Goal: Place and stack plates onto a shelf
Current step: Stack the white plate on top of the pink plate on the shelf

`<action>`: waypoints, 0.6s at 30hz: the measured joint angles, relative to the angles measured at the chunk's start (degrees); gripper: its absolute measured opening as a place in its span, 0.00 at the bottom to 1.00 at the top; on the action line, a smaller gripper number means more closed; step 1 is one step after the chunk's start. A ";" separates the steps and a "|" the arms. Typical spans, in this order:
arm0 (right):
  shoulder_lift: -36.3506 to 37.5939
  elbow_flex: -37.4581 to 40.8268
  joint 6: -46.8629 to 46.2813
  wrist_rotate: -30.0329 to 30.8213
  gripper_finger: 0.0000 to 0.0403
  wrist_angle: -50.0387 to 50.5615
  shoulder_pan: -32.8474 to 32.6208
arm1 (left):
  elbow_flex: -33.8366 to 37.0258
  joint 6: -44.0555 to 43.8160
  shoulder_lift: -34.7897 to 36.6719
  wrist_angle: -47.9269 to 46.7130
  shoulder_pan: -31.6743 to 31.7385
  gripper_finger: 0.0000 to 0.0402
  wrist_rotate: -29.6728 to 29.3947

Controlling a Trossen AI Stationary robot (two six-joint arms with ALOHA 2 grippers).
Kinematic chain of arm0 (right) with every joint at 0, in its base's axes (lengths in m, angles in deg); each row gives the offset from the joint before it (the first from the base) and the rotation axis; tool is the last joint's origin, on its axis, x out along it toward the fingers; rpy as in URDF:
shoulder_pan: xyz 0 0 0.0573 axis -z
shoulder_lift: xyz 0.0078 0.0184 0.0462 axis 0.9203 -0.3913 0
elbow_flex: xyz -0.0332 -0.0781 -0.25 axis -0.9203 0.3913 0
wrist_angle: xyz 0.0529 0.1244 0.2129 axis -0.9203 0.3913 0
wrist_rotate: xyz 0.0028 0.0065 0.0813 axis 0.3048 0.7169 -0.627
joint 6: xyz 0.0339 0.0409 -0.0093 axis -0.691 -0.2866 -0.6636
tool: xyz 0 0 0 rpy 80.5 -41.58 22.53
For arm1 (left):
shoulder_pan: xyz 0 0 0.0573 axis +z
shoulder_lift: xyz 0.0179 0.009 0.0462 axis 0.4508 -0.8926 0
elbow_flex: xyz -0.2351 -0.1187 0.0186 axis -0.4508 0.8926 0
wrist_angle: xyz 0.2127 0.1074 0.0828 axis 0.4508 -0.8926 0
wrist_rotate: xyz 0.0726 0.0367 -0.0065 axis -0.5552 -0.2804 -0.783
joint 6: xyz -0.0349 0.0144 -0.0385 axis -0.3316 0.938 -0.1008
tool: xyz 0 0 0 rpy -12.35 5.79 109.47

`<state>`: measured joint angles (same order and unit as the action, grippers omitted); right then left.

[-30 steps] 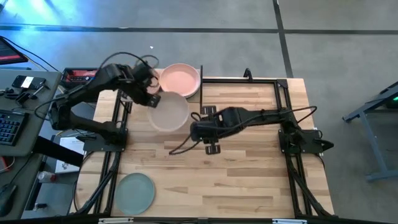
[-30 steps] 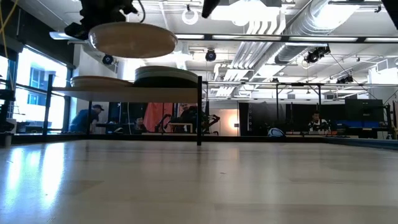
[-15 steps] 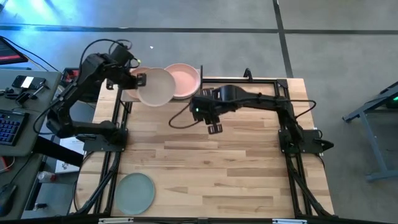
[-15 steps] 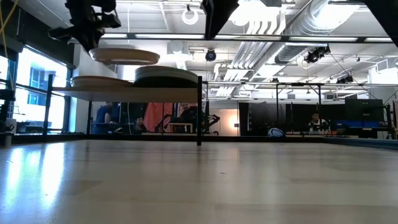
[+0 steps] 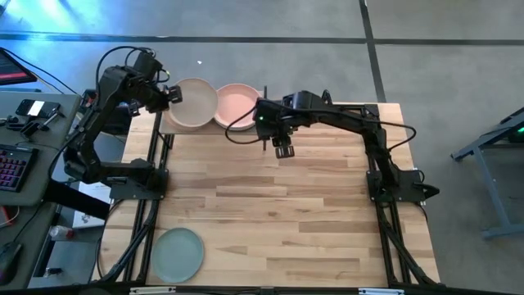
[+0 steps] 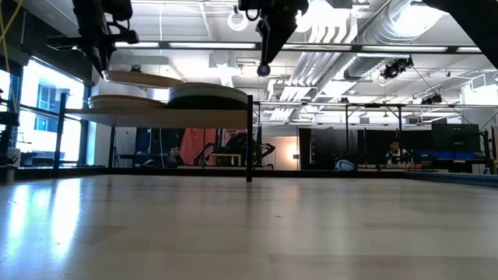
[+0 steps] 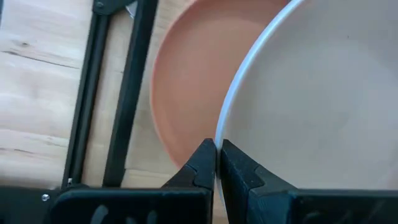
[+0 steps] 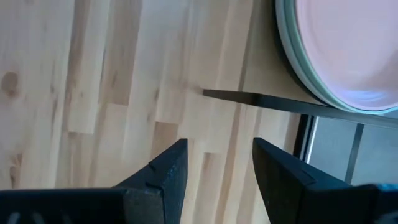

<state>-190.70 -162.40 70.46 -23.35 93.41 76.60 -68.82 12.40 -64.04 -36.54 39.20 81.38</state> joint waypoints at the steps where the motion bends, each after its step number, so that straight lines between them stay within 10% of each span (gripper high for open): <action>1: 0.00 0.00 0.55 -0.08 0.39 0.00 0.31 | 0.00 -0.01 0.00 0.00 0.36 0.00 -0.17; 18: 0.00 0.00 5.20 -4.48 0.39 1.12 2.90 | 0.00 -0.75 0.21 -2.96 5.21 0.00 -4.87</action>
<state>-190.70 -162.40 75.66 -27.83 94.53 79.50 -68.82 11.65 -63.82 -39.50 44.40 76.51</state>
